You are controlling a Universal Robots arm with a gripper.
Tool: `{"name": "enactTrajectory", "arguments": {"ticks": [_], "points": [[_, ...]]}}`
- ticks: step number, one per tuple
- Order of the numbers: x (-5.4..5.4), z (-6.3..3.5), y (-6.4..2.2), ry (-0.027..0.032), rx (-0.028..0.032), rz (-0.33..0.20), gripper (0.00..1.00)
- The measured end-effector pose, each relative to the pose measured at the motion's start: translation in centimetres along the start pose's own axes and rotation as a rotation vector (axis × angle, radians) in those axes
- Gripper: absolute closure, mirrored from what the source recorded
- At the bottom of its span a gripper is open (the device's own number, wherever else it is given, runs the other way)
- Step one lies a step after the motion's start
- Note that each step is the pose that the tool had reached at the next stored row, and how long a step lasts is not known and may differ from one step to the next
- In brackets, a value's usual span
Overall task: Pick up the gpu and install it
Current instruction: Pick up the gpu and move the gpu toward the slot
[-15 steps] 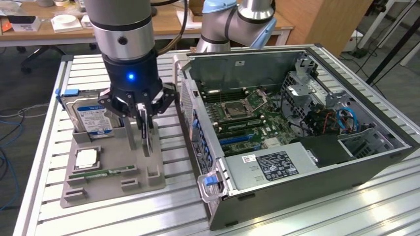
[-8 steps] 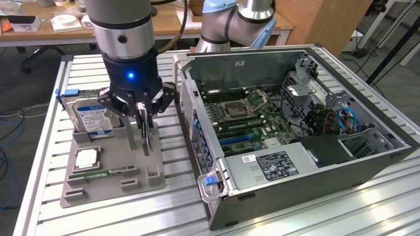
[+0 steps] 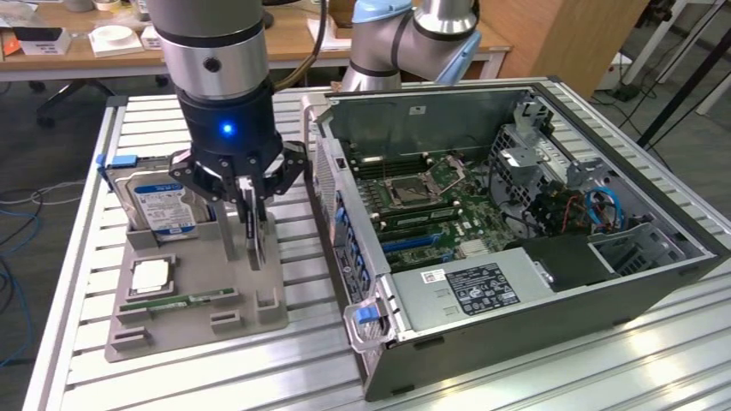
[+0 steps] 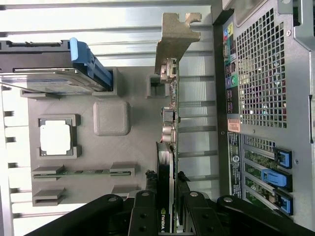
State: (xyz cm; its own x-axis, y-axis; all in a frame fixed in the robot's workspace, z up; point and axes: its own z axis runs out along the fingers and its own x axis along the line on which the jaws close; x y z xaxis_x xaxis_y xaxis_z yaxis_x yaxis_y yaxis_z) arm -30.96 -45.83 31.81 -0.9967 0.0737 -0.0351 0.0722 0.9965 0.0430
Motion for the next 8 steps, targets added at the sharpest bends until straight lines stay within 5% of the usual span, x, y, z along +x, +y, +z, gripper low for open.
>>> {"name": "enactTrajectory", "arguments": {"ticks": [8], "points": [[-0.01, -0.24, 0.01, 0.0, 0.0, 0.0, 0.74]]}}
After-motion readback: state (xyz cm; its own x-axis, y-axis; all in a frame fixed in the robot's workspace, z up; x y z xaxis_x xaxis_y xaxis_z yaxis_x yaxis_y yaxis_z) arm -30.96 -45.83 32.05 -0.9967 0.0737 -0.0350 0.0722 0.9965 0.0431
